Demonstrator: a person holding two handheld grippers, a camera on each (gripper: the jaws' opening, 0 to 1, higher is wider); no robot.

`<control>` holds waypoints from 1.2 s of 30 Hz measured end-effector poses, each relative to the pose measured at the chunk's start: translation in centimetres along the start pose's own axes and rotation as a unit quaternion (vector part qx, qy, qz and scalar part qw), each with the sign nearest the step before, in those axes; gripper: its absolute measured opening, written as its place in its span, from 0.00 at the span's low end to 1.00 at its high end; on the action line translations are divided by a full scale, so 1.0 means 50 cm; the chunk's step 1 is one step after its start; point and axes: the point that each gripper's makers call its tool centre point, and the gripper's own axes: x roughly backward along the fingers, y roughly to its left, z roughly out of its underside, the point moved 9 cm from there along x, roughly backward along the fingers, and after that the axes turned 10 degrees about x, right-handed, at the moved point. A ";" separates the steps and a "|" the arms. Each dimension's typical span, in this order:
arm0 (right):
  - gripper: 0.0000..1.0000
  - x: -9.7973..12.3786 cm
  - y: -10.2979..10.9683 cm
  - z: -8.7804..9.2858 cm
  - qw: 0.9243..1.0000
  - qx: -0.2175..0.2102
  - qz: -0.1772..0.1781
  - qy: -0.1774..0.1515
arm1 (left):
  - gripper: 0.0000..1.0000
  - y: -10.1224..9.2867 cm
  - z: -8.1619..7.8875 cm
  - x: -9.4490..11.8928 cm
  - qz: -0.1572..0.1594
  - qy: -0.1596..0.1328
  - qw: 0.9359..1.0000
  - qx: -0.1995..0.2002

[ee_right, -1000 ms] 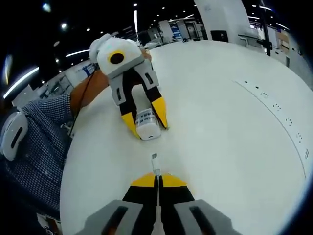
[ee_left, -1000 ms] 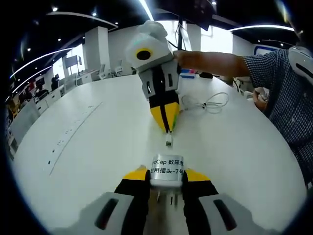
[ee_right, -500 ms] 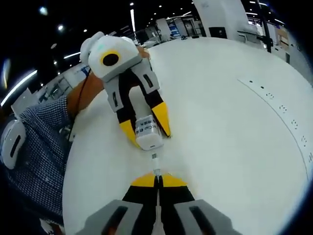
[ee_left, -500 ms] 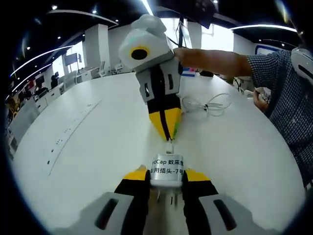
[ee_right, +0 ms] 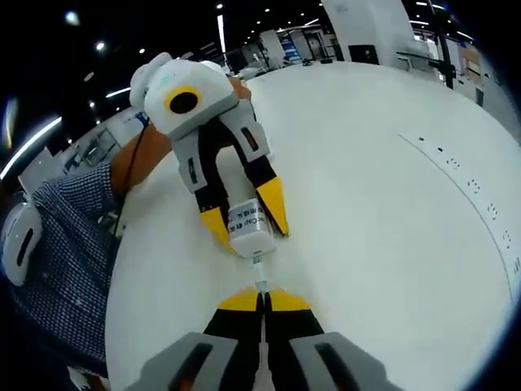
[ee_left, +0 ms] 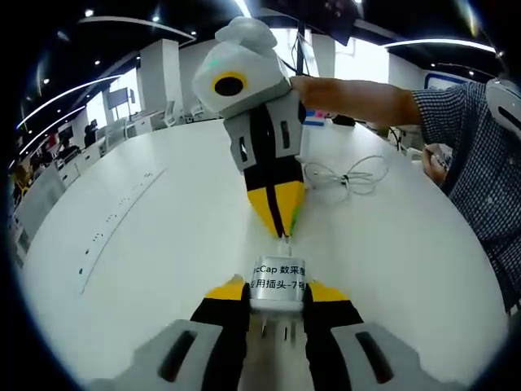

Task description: Plug the desk Type‑C cable into the charger adapter.

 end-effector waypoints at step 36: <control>0.03 -0.007 -0.016 0.001 1.000 -0.023 -0.013 -0.013 | 0.26 0.014 -0.002 0.003 -0.004 0.002 1.000 -0.002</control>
